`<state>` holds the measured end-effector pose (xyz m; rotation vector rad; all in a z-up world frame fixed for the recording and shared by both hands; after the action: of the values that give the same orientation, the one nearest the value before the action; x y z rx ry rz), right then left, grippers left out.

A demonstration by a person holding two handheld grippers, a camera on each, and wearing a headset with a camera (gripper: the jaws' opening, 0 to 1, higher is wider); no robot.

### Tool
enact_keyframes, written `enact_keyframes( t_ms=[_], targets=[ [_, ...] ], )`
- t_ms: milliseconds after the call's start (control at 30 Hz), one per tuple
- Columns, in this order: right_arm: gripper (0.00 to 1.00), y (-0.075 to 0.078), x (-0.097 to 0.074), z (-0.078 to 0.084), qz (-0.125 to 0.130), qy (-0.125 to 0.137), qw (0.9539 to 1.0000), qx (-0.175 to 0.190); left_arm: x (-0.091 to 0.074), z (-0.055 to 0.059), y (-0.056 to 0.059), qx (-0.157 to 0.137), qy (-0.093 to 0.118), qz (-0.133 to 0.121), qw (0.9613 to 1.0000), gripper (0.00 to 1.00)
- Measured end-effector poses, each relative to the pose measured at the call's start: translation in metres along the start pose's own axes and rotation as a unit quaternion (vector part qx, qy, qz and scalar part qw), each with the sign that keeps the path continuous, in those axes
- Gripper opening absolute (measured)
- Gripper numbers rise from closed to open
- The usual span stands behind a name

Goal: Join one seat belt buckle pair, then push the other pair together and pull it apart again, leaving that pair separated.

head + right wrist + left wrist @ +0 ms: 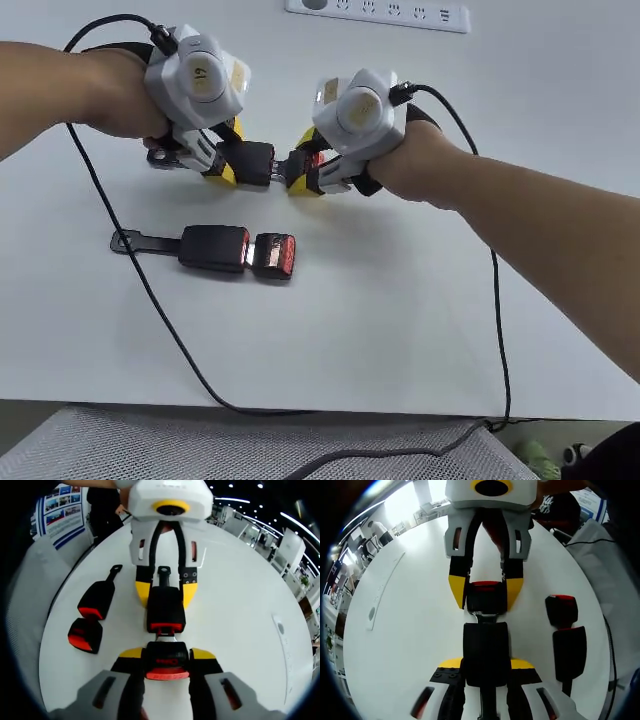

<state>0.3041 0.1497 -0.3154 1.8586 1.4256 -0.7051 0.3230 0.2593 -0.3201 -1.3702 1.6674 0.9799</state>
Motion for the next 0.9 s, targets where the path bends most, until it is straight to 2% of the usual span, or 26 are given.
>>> enact_keyframes(
  t_ms=[133, 900],
  targets=[
    [0.32, 0.0019, 0.0079, -0.0052, 0.002, -0.005, 1.0, -0.002, 0.0, 0.0003, 0.0005, -0.003, 0.001, -0.003, 1.0, 0.31],
    [0.32, -0.0023, 0.0055, -0.0045, 0.002, -0.01, 0.9999, -0.003, 0.001, 0.0, 0.0013, -0.01, -0.006, -0.005, 0.9999, 0.32]
  ],
)
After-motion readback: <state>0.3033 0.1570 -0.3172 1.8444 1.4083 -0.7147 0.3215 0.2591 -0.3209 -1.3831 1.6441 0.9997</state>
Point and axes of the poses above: the centre of the closed fingertips' face, and the gripper's own axes: x roughly forward along the fingers, y roughly to its right, z roughly out of its underside, the point moved 6 cm from there along -x, roughly backward along the fingers, and after that the axes turned 8 degrees about z, right-handed, at the moved point
